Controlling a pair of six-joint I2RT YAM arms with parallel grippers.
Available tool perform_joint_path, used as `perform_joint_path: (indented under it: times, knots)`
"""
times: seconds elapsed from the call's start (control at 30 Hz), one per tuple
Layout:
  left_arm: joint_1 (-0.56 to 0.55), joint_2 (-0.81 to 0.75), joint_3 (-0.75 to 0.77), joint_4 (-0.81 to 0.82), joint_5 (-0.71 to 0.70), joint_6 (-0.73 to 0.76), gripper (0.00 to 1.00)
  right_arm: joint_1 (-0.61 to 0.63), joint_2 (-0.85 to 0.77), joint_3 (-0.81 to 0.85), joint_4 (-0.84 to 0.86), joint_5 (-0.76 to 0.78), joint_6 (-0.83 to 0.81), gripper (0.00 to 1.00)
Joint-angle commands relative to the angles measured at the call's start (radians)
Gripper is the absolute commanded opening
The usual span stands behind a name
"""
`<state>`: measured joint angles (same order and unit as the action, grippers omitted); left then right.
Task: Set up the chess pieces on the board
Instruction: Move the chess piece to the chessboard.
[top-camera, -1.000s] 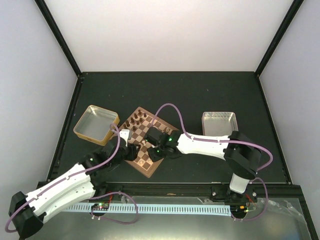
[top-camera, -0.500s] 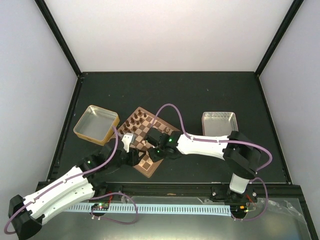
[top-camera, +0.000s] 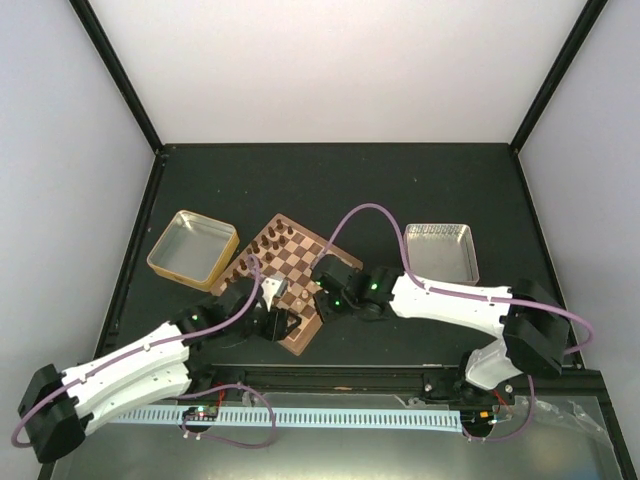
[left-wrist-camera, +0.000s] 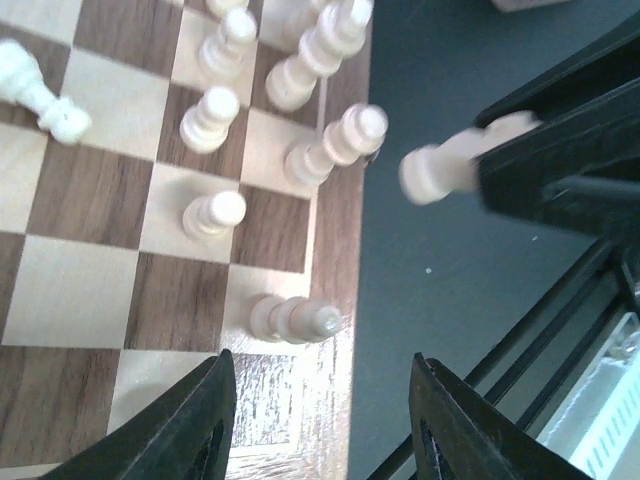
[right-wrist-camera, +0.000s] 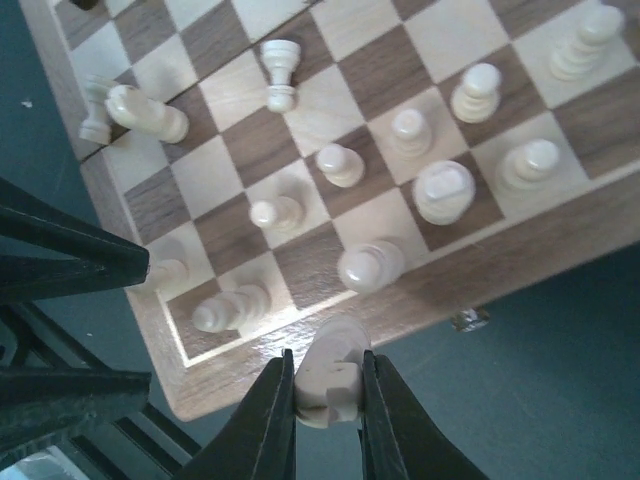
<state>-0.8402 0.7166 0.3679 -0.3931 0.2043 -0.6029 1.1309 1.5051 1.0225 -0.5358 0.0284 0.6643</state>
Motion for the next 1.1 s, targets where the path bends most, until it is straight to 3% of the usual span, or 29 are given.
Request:
perform_joint_path:
  times: [0.0, 0.2, 0.77, 1.07]
  knots:
    - [-0.015, 0.082, 0.042, 0.037, 0.021, 0.023, 0.49, -0.014, -0.048, -0.045, -0.003, 0.095, 0.063, 0.10]
    - [-0.027, 0.166, 0.068, 0.078, 0.029, 0.027, 0.47, -0.039, -0.091, -0.092, 0.001, 0.133, 0.105, 0.10]
    - [-0.032, 0.262, 0.106, 0.085, -0.003, 0.045, 0.23, -0.044, -0.117, -0.119, 0.006, 0.159, 0.121, 0.10]
    - [-0.039, 0.288, 0.110, 0.083, -0.027, 0.054, 0.29, -0.046, -0.179, -0.139, -0.002, 0.218, 0.147, 0.10]
